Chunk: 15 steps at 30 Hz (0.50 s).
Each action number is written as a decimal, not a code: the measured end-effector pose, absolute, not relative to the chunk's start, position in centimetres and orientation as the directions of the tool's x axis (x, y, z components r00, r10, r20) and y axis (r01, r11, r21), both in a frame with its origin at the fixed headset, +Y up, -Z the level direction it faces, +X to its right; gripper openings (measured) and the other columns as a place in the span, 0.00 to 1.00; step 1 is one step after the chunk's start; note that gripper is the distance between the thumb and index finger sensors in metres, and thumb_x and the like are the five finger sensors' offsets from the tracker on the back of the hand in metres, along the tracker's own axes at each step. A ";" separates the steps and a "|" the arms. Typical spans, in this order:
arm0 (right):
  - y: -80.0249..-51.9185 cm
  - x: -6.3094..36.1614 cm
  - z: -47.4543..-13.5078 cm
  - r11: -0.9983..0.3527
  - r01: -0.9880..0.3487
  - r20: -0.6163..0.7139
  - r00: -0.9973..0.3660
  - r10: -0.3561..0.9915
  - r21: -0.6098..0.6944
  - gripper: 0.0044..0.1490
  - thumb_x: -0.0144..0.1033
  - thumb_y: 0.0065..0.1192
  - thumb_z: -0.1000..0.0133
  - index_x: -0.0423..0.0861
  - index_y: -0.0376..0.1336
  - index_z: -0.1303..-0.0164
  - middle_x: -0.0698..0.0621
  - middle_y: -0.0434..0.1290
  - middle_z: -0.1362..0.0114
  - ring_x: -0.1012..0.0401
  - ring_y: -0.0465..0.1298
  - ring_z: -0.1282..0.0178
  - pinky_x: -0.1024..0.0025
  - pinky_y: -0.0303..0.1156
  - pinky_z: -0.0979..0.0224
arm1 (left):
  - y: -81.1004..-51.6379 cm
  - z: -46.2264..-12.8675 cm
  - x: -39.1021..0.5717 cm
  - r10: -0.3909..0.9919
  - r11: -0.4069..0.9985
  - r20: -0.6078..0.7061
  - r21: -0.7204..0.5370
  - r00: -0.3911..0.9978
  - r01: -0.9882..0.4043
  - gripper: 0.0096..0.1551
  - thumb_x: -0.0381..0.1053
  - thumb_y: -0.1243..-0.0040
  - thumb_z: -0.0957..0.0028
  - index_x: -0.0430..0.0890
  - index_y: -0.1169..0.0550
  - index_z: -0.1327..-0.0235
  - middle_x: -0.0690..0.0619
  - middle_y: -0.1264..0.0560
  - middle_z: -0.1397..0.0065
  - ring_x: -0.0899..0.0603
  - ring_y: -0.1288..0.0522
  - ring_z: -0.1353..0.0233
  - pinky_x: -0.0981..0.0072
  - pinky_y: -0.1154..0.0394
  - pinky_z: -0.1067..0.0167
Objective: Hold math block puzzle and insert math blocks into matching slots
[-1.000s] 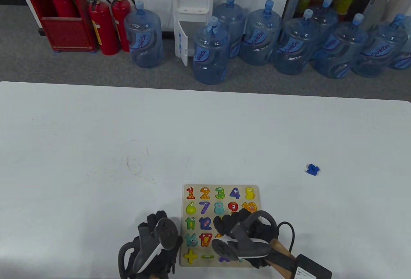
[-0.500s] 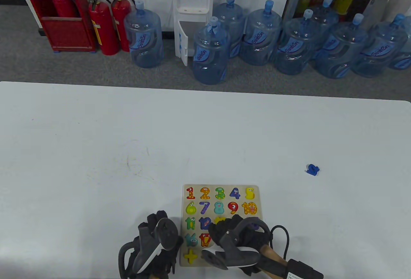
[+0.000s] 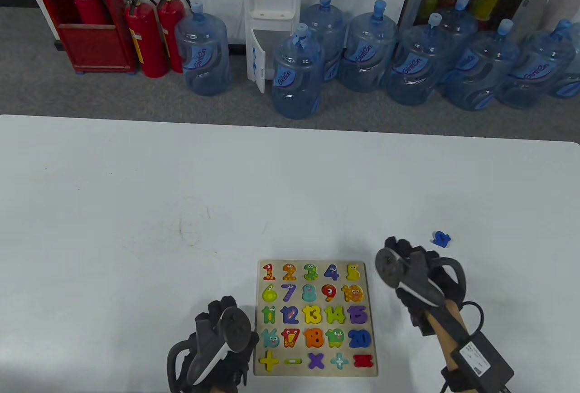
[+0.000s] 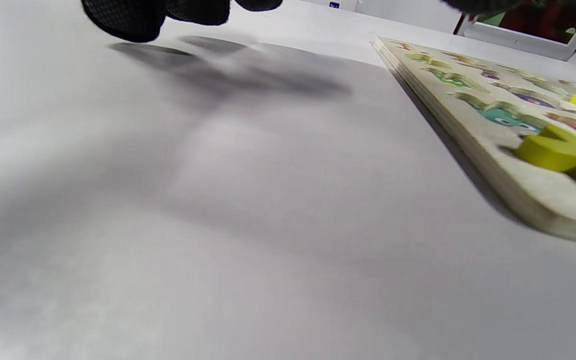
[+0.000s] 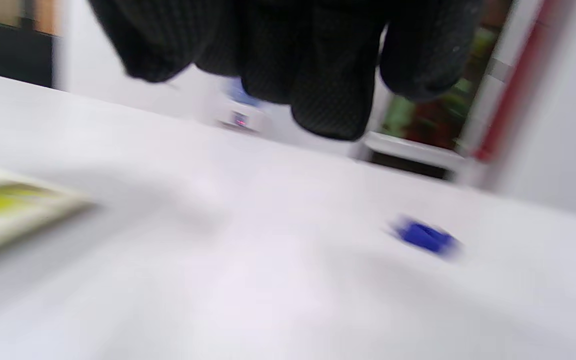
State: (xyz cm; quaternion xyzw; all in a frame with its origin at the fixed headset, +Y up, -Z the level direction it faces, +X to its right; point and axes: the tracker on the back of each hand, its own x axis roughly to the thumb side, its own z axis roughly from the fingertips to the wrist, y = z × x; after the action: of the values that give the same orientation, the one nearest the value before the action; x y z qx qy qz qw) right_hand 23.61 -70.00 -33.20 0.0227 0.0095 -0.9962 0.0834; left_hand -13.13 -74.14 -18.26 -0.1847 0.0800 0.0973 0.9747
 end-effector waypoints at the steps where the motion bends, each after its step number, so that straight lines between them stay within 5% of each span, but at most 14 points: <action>1: -70.7 24.9 -34.1 -0.989 0.145 -0.113 -0.982 -0.149 0.039 0.43 0.40 0.58 0.59 0.52 0.54 0.29 0.49 0.59 0.24 0.48 0.70 0.28 0.52 0.69 0.30 | -74.1 -18.2 -13.1 0.159 0.913 -0.192 -0.346 0.968 -0.219 0.51 0.66 0.53 0.54 0.49 0.54 0.22 0.44 0.53 0.18 0.30 0.47 0.17 0.35 0.37 0.27; 10: -74.2 30.1 -41.0 -0.958 0.068 -0.361 -0.917 -0.170 0.279 0.49 0.35 0.55 0.57 0.58 0.38 0.29 0.51 0.33 0.21 0.42 0.53 0.20 0.53 0.63 0.26 | -74.0 -18.5 -13.2 0.170 0.915 -0.180 -0.336 0.969 -0.223 0.51 0.66 0.53 0.54 0.50 0.54 0.22 0.46 0.53 0.17 0.30 0.48 0.17 0.35 0.37 0.26; 12: -74.9 30.5 -41.9 -0.942 0.077 -0.360 -0.911 -0.200 0.327 0.48 0.34 0.55 0.57 0.61 0.39 0.30 0.53 0.32 0.22 0.43 0.53 0.20 0.54 0.63 0.26 | -74.1 -18.6 -13.4 0.178 0.909 -0.183 -0.346 0.967 -0.233 0.51 0.66 0.53 0.54 0.50 0.54 0.22 0.46 0.54 0.17 0.30 0.48 0.17 0.35 0.37 0.26; 15: -75.2 30.2 -41.9 -0.937 0.128 -0.341 -0.908 -0.243 0.325 0.42 0.33 0.56 0.58 0.61 0.47 0.33 0.57 0.47 0.22 0.46 0.57 0.23 0.58 0.66 0.29 | -74.2 -18.6 -13.5 0.190 0.905 -0.188 -0.347 0.964 -0.246 0.51 0.67 0.53 0.54 0.50 0.54 0.22 0.46 0.54 0.17 0.30 0.48 0.17 0.35 0.37 0.26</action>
State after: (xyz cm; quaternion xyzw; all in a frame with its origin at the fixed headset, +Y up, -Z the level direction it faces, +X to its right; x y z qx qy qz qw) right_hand 30.17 -75.15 -41.92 0.1917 -0.1493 -0.9652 0.0960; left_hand -13.47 -74.16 -18.61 -0.1870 0.0750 0.1120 0.9731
